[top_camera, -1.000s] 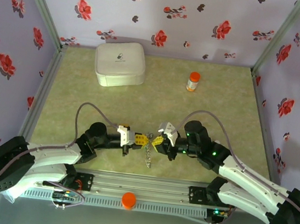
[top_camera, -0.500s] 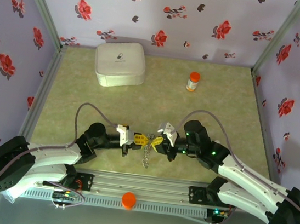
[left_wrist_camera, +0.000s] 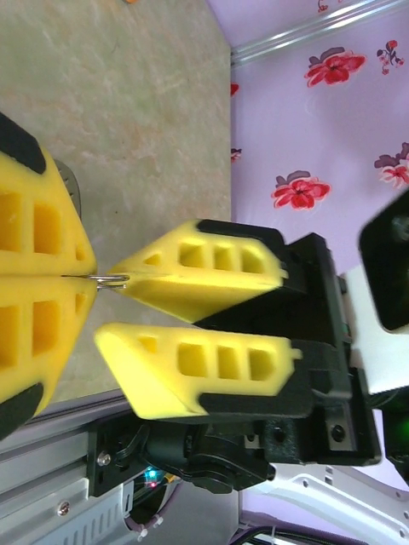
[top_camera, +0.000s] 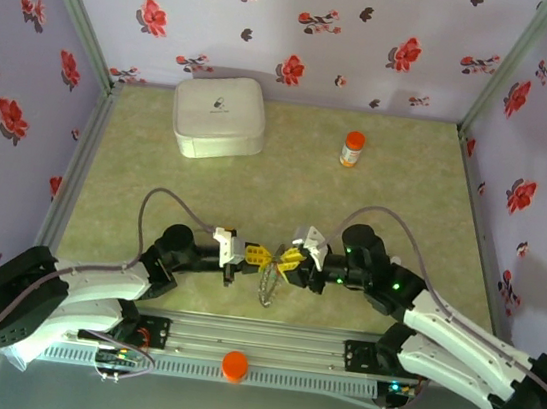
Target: Put the keys on the keyring
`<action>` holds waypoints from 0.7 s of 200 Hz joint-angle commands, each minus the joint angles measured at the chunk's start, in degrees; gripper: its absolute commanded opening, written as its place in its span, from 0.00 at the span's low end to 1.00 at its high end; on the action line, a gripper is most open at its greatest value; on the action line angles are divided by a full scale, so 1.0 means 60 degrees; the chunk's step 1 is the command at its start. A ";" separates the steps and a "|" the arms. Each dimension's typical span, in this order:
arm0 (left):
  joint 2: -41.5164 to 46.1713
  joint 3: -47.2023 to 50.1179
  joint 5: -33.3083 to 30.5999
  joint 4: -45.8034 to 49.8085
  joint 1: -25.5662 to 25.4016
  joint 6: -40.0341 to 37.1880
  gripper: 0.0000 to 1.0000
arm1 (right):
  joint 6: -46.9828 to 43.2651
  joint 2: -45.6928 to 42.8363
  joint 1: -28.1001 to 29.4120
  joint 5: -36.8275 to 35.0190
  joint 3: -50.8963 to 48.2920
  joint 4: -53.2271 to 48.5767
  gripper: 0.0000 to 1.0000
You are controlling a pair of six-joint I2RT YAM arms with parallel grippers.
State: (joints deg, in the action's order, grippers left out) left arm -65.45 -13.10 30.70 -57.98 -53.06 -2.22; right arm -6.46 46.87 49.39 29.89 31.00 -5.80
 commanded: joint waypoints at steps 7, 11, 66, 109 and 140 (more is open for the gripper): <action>-0.0078 -0.0238 0.0113 -0.0798 -0.0077 0.0075 0.00 | -0.0202 -0.0166 0.0005 -0.0422 -0.0062 0.0401 0.25; -0.0082 -0.0244 0.0099 -0.0815 -0.0075 0.0077 0.00 | -0.0178 -0.0140 0.0015 -0.0438 -0.0069 0.0454 0.24; -0.0251 -0.0346 0.0205 -0.0882 -0.0087 0.0117 0.00 | 0.0292 0.0158 0.0030 -0.0141 -0.0296 0.1248 0.21; -0.0472 -0.0436 0.0289 -0.1067 -0.0106 0.0194 0.00 | 0.0432 0.0285 0.0030 0.0107 -0.0377 0.1533 0.12; -0.0473 -0.0467 0.0305 -0.1077 -0.0144 0.0209 0.00 | 0.0388 0.0305 0.0030 0.0102 -0.0370 0.1385 0.08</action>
State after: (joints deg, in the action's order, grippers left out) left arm -68.40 -13.87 31.11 -59.59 -53.30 -1.52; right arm -4.67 48.45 49.39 29.65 29.41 0.67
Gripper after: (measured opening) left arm 0.038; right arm 0.087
